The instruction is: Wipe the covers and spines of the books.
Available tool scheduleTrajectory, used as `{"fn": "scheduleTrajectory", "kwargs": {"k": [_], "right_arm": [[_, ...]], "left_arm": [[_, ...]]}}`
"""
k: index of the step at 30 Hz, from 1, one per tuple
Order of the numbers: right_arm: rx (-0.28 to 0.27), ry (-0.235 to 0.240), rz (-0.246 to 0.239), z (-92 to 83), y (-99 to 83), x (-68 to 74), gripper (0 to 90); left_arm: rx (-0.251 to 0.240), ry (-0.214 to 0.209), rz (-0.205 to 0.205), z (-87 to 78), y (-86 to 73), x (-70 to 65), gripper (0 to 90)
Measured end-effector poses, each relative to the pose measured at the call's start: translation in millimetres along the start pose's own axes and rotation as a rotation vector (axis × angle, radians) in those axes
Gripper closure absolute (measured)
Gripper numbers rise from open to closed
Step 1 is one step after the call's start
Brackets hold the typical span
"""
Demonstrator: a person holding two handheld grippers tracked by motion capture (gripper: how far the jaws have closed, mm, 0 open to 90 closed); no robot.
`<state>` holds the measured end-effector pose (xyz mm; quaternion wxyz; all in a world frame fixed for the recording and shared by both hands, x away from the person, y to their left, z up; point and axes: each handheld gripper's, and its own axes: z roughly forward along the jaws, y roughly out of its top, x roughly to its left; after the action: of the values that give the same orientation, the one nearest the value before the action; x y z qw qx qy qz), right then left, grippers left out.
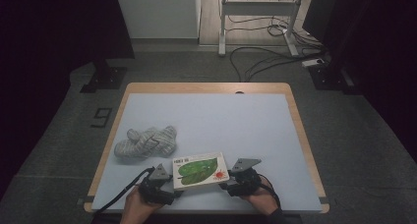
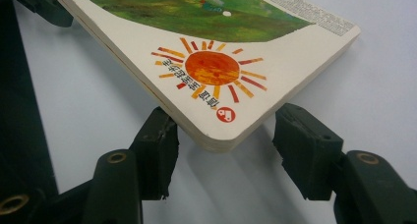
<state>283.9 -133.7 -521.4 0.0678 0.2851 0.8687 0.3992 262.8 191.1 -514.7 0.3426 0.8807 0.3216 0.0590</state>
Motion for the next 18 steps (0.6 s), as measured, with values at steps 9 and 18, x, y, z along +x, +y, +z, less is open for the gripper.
{"fn": "scheduleTrajectory", "kwargs": {"k": [9, 18], "right_arm": [[-0.01, -0.025, 0.007, 9.9, 8.1, -11.9, 41.3], [-0.005, -0.03, -0.005, 10.4, 2.8, -11.7, 40.5]], "left_arm": [[-0.011, 0.037, -0.008, 6.7, 5.5, 13.5, 28.2], [-0.014, 0.049, 0.018, 6.8, 2.4, 6.1, 28.3]]}}
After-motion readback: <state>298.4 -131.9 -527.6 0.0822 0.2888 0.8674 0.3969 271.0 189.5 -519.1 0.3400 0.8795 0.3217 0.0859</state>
